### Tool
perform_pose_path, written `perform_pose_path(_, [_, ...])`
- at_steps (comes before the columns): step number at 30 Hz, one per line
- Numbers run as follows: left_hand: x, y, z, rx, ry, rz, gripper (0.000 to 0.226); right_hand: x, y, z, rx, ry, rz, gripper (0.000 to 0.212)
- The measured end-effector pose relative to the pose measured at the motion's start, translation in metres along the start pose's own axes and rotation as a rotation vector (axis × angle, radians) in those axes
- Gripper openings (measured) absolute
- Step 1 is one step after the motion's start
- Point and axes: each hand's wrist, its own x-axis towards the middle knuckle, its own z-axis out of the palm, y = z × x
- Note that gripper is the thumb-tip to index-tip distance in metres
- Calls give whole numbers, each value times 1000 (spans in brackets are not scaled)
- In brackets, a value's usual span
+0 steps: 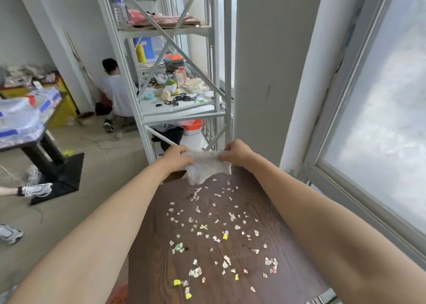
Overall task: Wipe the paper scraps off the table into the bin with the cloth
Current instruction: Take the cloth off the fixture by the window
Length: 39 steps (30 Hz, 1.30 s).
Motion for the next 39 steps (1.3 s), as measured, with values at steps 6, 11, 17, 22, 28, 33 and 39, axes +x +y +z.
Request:
perform_pose_path(6, [-11, -6, -12, -528, -77, -150, 30, 3, -9, 13, 453, -65, 92, 23])
perform_pose_path(11, [-11, -10, -12, -554, 69, -88, 44, 2, -12, 21, 634, -74, 120, 53])
perform_pose_path(17, [-6, -16, -14, -525, -82, -28, 38, 14, -7, 26, 686, -302, 30, 62])
perform_pose_path(22, [-2, -18, -15, -368, -170, 0, 74, 18, -9, 27, 448, -206, -40, 57])
perform_pose_path(28, [10, -29, -5, 116, -76, 34, 75, 20, -16, 35, 54, -51, -122, 45])
perform_pose_path(33, [15, -35, -4, 217, -46, 138, 6, 25, -11, 38, -126, 25, -110, 28])
perform_pose_path(39, [11, -32, 0, 128, 53, 235, 2, 19, -13, 52, -141, 266, 37, 35])
